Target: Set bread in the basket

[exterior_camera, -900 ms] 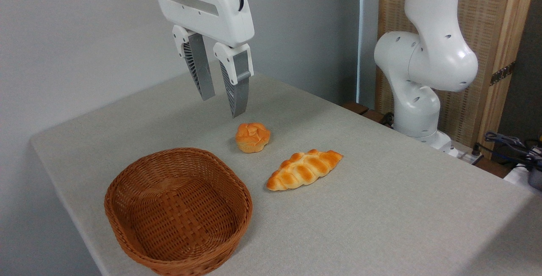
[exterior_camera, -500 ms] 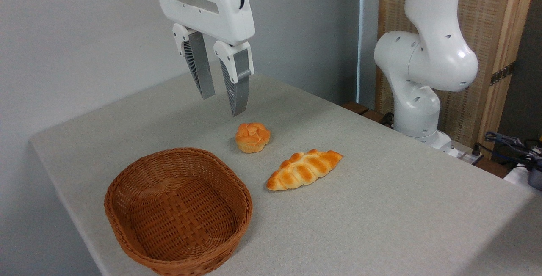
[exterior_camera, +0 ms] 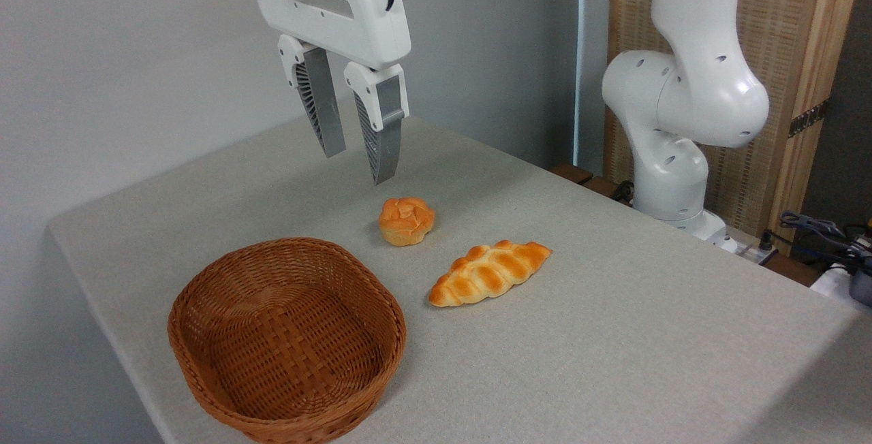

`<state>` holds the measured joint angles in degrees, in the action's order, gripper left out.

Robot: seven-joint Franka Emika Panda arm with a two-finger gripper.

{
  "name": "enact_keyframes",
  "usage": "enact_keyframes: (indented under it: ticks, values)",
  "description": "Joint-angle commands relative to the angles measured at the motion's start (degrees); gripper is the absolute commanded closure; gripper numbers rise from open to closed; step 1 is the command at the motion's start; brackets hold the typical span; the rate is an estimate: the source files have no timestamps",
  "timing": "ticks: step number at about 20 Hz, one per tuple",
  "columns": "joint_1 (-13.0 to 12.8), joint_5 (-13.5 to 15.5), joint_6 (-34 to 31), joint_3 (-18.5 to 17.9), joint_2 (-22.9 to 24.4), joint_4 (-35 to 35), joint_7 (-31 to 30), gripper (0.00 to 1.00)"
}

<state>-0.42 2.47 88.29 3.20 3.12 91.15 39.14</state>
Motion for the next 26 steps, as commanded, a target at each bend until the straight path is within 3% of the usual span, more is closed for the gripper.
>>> enact_keyframes:
  ticks: [1,9,15,20,26]
  values:
    - [-0.20,1.23,-1.36,-0.56,0.84,0.34,-0.29,0.00]
    - [-0.37,1.14,-0.75,0.14,3.12,3.85,-0.20,0.00]
    - [-2.83,1.14,0.74,0.23,6.90,9.82,-0.11,0.00]
    - [-3.27,1.84,3.47,0.76,10.24,15.10,0.06,0.00]
    - [-6.26,2.10,8.56,0.85,12.96,21.86,6.91,0.00]
